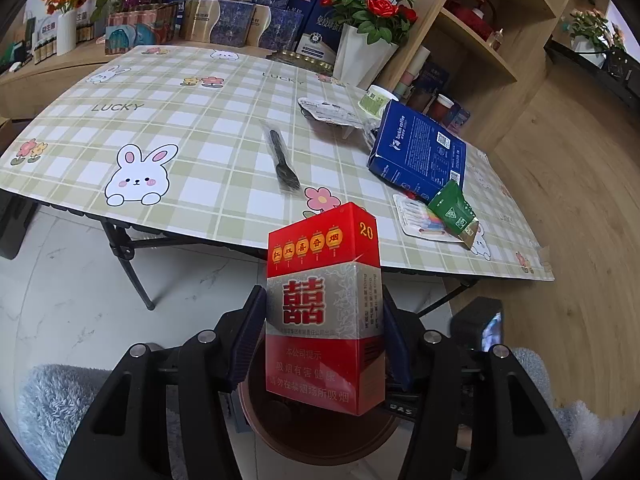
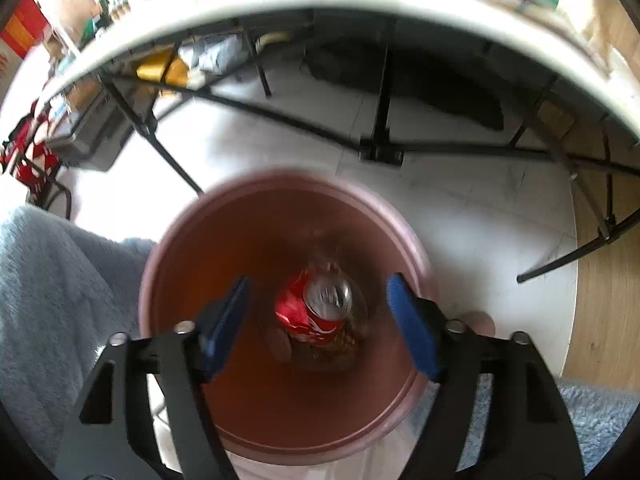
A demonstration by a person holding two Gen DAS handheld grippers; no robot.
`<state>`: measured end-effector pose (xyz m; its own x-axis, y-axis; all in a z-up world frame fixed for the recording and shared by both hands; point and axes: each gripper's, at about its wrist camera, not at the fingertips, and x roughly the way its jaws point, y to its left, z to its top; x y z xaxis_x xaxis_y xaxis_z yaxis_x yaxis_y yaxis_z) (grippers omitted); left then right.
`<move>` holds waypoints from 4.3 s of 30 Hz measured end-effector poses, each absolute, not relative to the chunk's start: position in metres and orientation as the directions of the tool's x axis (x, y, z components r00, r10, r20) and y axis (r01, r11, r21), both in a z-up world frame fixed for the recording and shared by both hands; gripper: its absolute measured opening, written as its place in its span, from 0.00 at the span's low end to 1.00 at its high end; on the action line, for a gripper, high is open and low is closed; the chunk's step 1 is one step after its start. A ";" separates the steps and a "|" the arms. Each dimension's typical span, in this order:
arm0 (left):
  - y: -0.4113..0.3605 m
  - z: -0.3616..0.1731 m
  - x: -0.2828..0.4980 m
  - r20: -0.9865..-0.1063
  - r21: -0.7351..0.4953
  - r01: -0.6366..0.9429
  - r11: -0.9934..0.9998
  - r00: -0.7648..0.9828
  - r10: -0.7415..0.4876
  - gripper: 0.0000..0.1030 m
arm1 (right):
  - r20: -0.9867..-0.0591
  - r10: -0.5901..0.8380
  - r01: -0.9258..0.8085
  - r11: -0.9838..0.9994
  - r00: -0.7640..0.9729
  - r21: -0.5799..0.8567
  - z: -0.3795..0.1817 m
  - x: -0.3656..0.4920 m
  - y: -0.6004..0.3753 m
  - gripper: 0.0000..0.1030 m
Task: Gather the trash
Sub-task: 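Lower the can into the brown bin and open the right gripper, then lower the cigarette box over the brown bin and open the left gripper, then move the left gripper to the wrapped black plastic fork and grasp it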
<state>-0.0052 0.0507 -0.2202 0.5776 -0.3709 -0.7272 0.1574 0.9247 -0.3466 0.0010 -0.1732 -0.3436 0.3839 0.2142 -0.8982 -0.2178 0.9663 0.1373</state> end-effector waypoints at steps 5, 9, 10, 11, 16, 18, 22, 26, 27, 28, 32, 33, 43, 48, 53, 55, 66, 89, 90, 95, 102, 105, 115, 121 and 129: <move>0.042 -0.221 -0.001 -0.735 -0.334 0.178 0.925 0.566 -0.374 0.52 | -0.818 0.210 -0.218 0.970 0.535 0.106 -0.289 -0.003 -0.188 0.91; 0.030 -0.222 -0.001 -0.740 -0.320 0.207 0.925 0.555 -0.380 0.52 | -0.733 0.174 -0.186 0.980 0.658 0.067 -0.240 -0.011 -0.207 0.94; 0.026 -0.224 -0.002 -0.744 -0.311 0.218 0.925 0.550 -0.380 0.52 | -0.718 0.169 -0.178 0.982 0.676 0.064 -0.232 -0.012 -0.211 0.94; 0.023 -0.225 -0.002 -0.748 -0.305 0.225 0.925 0.545 -0.379 0.52 | -0.701 0.162 -0.168 0.984 0.695 0.061 -0.224 -0.013 -0.216 0.94; 0.012 -0.239 -0.004 -0.776 -0.261 0.262 0.929 0.515 -0.363 0.52 | -0.636 0.128 -0.110 0.992 0.761 0.067 -0.188 -0.008 -0.235 0.94; 0.009 -0.245 -0.005 -0.788 -0.246 0.270 0.931 0.504 -0.354 0.52 | -0.619 0.119 -0.096 0.993 0.777 0.071 -0.181 -0.005 -0.239 0.94; 0.005 -0.261 -0.002 -0.815 -0.231 0.278 0.932 0.467 -0.341 0.52 | -0.602 0.103 -0.079 0.995 0.792 0.067 -0.173 -0.010 -0.241 0.94; 0.002 -0.277 0.001 -0.841 -0.209 0.286 0.935 0.434 -0.321 0.52 | -0.598 0.097 -0.070 0.995 0.796 0.068 -0.169 -0.015 -0.244 0.94; 0.001 -0.281 0.001 -0.849 -0.205 0.290 0.935 0.423 -0.317 0.52 | -0.597 0.095 -0.068 0.995 0.797 0.068 -0.169 -0.016 -0.245 0.94; 0.000 -0.283 0.002 -0.853 -0.205 0.291 0.934 0.415 -0.317 0.52 | -0.597 0.093 -0.066 0.996 0.797 0.068 -0.168 -0.017 -0.246 0.94; -0.001 -0.295 0.003 -0.872 -0.189 0.297 0.936 0.387 -0.299 0.52 | -0.598 0.087 -0.060 0.996 0.797 0.065 -0.168 -0.020 -0.247 0.94; -0.001 -0.298 0.002 -0.877 -0.184 0.298 0.937 0.381 -0.294 0.52 | -0.598 0.086 -0.058 0.996 0.797 0.066 -0.168 -0.020 -0.248 0.94; -0.005 -0.320 0.000 -0.908 -0.153 0.310 0.938 0.330 -0.257 0.52 | -0.603 0.084 -0.052 0.996 0.793 0.070 -0.167 -0.021 -0.248 0.94; -0.005 -0.328 0.002 -0.919 -0.157 0.309 0.938 0.301 -0.253 0.52 | -0.608 0.084 -0.051 0.996 0.790 0.072 -0.169 -0.022 -0.249 0.94; -0.005 -0.327 0.001 -0.915 -0.159 0.309 0.938 0.310 -0.258 0.65 | -0.614 0.079 -0.042 0.996 0.785 0.075 -0.171 -0.022 -0.250 0.94; -0.004 -0.322 0.001 -0.905 -0.164 0.304 0.938 0.331 -0.266 0.71 | -0.616 0.077 -0.039 0.996 0.784 0.075 -0.172 -0.023 -0.250 0.94; 0.018 -0.258 0.006 -0.784 -0.162 0.251 0.954 0.554 -0.279 0.91 | -0.622 0.065 -0.025 0.997 0.780 0.072 -0.173 -0.022 -0.254 0.94; 0.059 -0.177 0.040 -0.646 -0.102 0.167 0.981 0.738 -0.194 0.94 | -0.640 0.049 0.009 0.996 0.767 0.087 -0.181 -0.010 -0.266 0.94; 0.059 -0.177 0.041 -0.647 -0.102 0.169 0.980 0.737 -0.194 0.94 | -0.642 0.048 0.011 0.996 0.765 0.088 -0.182 -0.008 -0.266 0.94; 0.058 -0.180 0.049 -0.654 -0.119 0.181 0.976 0.725 -0.214 0.94 | -0.650 0.049 0.013 0.996 0.758 0.091 -0.188 -0.001 -0.268 0.94; 0.049 -0.196 0.076 -0.685 -0.136 0.189 0.973 0.692 -0.230 0.93 | -0.673 0.047 0.023 0.995 0.738 0.094 -0.200 0.016 -0.272 0.94; 0.041 -0.207 0.097 -0.703 -0.130 0.184 0.974 0.676 -0.222 0.87 | -0.681 0.044 0.031 0.995 0.731 0.097 -0.205 0.026 -0.275 0.94; 0.025 -0.251 0.168 -0.795 -0.100 0.172 0.980 0.578 -0.183 0.66 | -0.698 0.034 -0.007 0.999 0.716 0.041 -0.216 0.059 -0.271 0.94; 0.028 -0.265 0.186 -0.815 -0.120 0.147 0.982 0.550 -0.182 0.65 | -0.684 0.014 -0.044 0.999 0.729 -0.027 -0.218 0.076 -0.265 0.94; 0.018 -0.265 0.190 -0.812 -0.030 0.141 0.990 0.574 -0.106 0.12 | -0.683 0.012 -0.062 0.997 0.730 -0.050 -0.221 0.088 -0.264 0.93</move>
